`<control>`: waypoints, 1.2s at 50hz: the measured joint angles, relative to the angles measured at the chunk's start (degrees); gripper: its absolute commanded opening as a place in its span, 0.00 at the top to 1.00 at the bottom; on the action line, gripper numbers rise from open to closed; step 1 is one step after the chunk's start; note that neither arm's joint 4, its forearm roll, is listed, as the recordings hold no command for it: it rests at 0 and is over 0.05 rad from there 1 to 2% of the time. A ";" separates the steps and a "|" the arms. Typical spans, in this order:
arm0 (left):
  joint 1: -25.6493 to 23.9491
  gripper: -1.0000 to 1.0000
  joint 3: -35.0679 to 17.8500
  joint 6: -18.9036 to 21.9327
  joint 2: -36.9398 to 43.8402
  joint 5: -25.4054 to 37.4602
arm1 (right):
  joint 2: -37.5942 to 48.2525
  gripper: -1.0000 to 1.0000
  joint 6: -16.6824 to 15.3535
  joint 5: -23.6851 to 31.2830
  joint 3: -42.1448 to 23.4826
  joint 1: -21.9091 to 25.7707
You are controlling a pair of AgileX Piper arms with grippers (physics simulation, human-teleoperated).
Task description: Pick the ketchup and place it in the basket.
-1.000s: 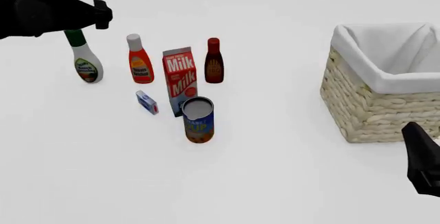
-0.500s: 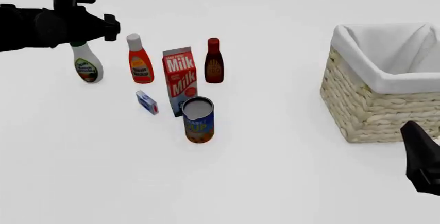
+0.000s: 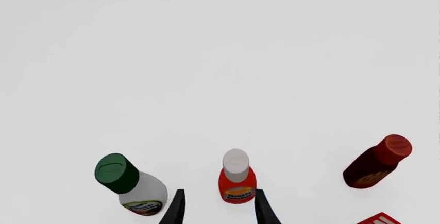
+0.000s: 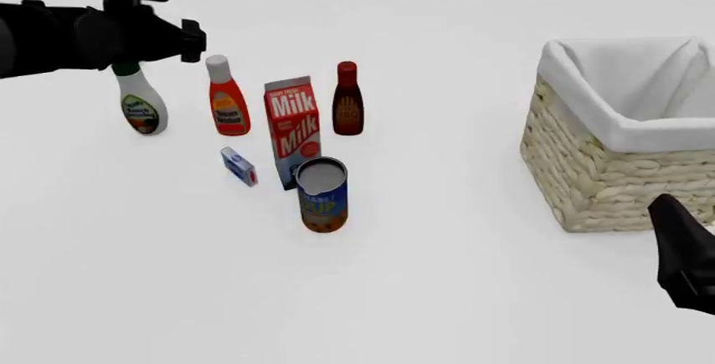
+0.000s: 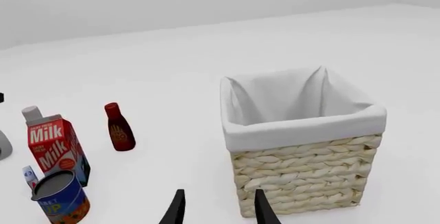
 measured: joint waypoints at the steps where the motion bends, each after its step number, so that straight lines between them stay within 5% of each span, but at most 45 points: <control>1: -0.08 0.00 -0.22 0.08 0.13 0.10 | 0.01 0.00 0.05 -0.02 0.00 -0.01; 60: -2.83 0.00 -9.96 1.25 7.26 2.37 | 3.43 0.00 1.64 -2.65 -0.03 -0.03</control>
